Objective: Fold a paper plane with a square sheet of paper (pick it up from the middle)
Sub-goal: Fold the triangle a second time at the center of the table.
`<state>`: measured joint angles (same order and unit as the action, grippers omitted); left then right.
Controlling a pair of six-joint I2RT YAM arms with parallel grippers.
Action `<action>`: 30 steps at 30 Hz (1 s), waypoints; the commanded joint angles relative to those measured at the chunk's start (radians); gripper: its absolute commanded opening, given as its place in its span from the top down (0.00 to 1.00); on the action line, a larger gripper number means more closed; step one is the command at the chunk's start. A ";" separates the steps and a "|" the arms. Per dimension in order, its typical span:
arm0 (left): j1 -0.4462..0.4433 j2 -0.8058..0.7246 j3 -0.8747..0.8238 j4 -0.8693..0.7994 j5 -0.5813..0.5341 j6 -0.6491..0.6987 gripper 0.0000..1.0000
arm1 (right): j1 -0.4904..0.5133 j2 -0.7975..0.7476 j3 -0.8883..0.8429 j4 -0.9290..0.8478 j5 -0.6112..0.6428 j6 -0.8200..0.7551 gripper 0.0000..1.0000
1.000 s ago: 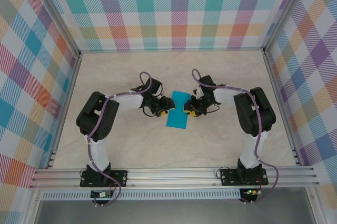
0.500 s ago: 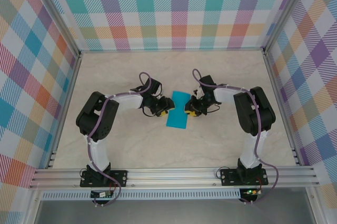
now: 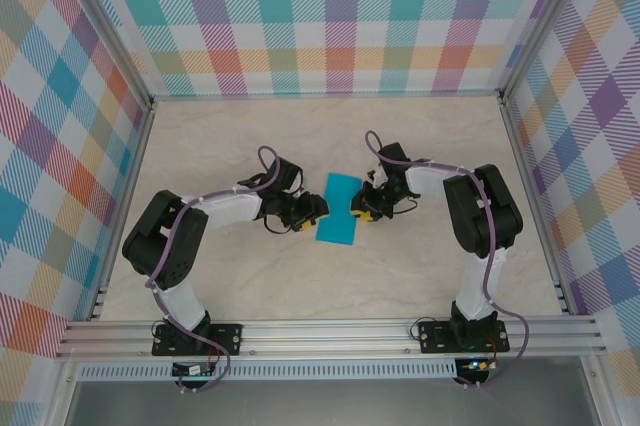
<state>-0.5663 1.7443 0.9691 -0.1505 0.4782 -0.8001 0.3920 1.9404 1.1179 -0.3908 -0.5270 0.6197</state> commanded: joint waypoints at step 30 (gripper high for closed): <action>-0.044 0.032 0.003 -0.018 0.042 0.011 0.57 | 0.005 0.080 -0.046 -0.065 0.108 0.004 0.76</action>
<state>-0.6022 1.7870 0.9787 -0.1696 0.5056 -0.7959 0.3920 1.9408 1.1175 -0.3904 -0.5278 0.6201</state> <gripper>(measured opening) 0.431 0.238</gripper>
